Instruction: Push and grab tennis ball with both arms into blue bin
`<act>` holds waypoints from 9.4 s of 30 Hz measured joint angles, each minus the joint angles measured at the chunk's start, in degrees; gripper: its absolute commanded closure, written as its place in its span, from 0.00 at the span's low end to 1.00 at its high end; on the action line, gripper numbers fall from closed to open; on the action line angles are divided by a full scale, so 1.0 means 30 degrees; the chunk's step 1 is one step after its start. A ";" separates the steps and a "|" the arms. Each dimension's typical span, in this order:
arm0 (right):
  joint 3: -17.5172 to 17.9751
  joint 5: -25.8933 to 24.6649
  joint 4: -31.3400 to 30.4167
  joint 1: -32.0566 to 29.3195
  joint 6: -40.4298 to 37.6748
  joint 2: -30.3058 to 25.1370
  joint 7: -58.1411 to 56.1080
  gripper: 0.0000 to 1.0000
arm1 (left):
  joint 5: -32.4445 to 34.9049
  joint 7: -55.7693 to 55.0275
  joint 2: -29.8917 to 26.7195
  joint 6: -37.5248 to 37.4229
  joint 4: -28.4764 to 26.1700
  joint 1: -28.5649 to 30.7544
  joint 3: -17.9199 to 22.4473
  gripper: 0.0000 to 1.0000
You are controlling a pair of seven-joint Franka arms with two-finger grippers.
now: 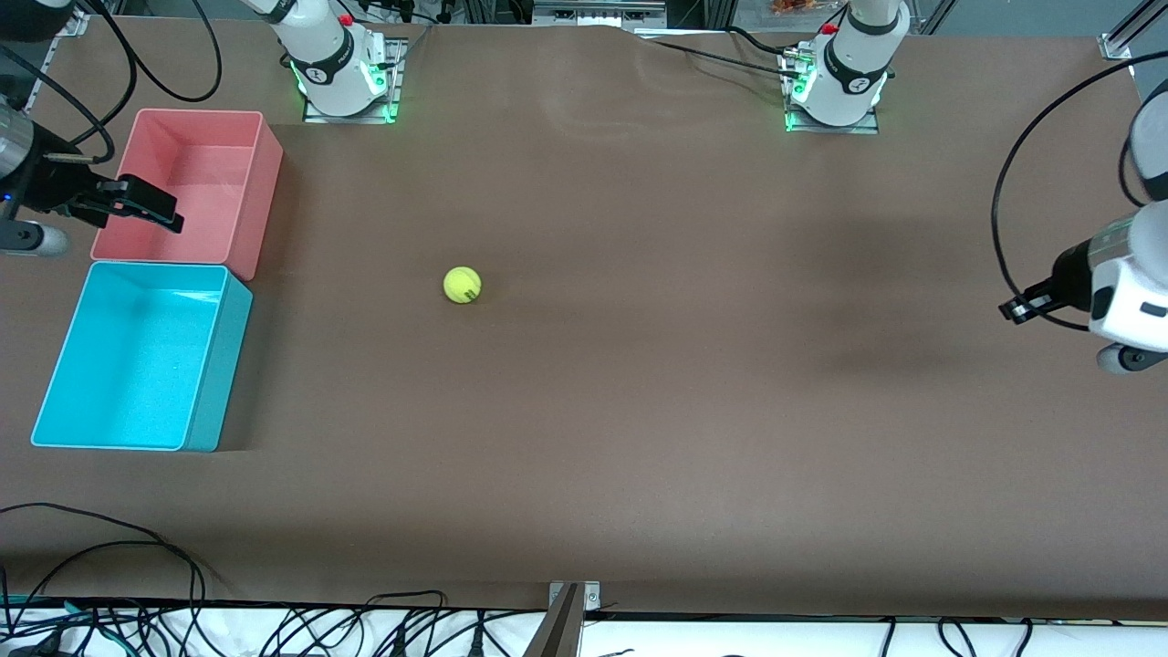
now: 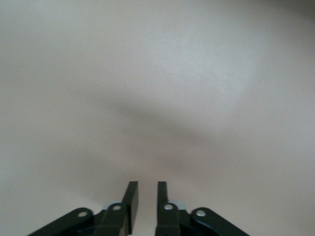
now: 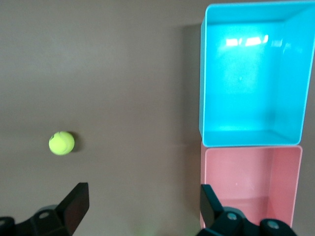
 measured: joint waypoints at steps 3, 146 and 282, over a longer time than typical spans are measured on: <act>0.0001 0.0001 -0.0106 0.0002 -0.0285 0.0165 -0.0010 0.00 | -0.0030 0.1391 -0.0001 -0.0752 0.0582 -0.0001 -0.0007 0.47; -0.3288 0.0155 -0.3968 -0.1905 0.7887 0.7383 -1.0320 0.58 | -0.1727 0.7437 -0.2918 -0.2832 0.0142 -0.6624 0.5760 0.00; 0.0883 -0.0815 -0.2082 -0.1716 0.1960 -0.0805 -0.2688 0.00 | -0.3247 0.7195 -0.2897 -0.2809 0.0142 -0.5703 0.5397 0.00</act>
